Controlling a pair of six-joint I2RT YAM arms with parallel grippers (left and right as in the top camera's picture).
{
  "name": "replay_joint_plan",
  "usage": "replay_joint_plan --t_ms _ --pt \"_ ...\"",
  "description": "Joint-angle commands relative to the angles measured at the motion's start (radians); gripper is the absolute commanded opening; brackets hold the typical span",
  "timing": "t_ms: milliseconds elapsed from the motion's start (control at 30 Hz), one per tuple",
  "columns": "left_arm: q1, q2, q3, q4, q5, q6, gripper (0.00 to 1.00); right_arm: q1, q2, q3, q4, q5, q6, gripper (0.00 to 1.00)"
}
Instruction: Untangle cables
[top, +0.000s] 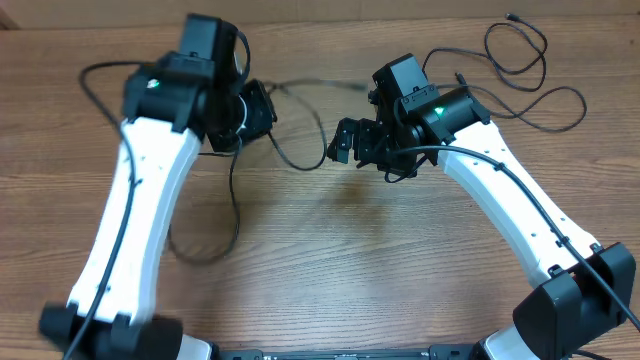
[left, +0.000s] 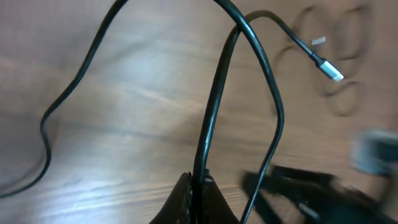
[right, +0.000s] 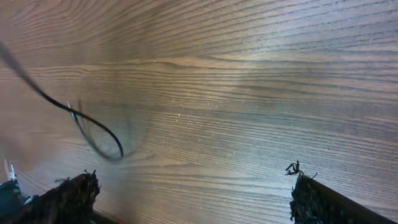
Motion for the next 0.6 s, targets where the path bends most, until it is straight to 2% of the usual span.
replay_joint_plan --t_ms 0,100,233,400,567 --pt "-0.002 -0.088 0.067 0.017 0.011 0.035 0.04 0.004 -0.01 -0.005 0.004 0.01 0.004 1.0" --pt "-0.002 -0.148 0.077 0.058 0.019 0.019 0.04 0.004 -0.01 -0.005 0.004 0.01 0.004 1.0" --pt "-0.002 -0.217 0.077 0.124 0.114 -0.008 0.04 0.004 -0.01 -0.005 0.004 0.009 0.004 1.0" --pt "-0.002 -0.266 0.077 0.216 0.289 -0.168 0.04 0.004 -0.01 -0.005 0.024 -0.052 -0.001 1.0" --pt "-0.003 -0.266 0.077 0.225 0.304 -0.295 0.04 0.02 -0.01 -0.005 0.086 -0.167 -0.087 1.0"
